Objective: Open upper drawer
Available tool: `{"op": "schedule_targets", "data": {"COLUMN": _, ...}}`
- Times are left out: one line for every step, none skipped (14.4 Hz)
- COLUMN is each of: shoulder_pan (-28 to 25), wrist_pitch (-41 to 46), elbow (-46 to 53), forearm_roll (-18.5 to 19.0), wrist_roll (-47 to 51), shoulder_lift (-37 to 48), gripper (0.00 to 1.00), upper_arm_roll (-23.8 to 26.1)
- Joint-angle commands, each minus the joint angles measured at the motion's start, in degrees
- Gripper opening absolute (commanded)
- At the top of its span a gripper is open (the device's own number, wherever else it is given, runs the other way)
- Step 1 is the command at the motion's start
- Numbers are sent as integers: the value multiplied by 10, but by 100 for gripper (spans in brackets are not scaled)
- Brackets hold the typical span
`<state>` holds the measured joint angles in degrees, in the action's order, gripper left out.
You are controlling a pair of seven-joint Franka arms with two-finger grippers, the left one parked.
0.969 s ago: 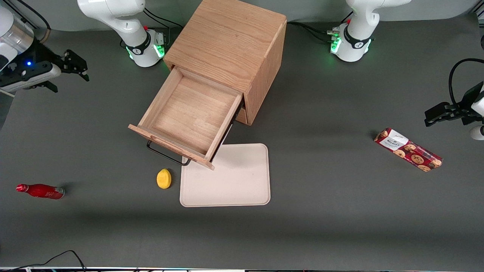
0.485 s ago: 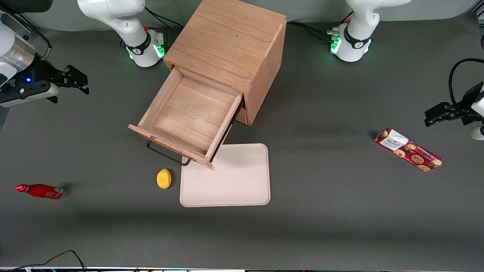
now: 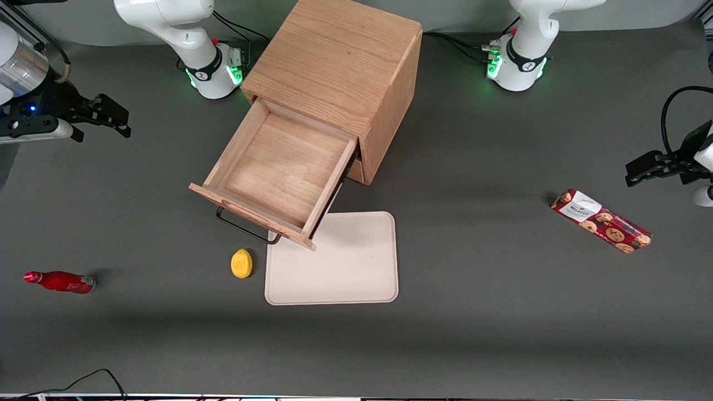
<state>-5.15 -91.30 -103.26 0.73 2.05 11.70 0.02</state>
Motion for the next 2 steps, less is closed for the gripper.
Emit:
{"op": "schedule_targets", "data": {"shoulder_pan": -3, "wrist_pitch": 19, "elbow": 31, "forearm_roll": -17, "wrist_roll": 17, "shoulder_lift": -18, "gripper": 100, "upper_arm_roll": -3}}
{"op": "schedule_targets", "data": {"shoulder_pan": -3, "wrist_pitch": 23, "elbow": 34, "forearm_roll": -17, "wrist_roll": 17, "shoulder_lift": -21, "gripper": 100, "upper_arm_roll": -3}}
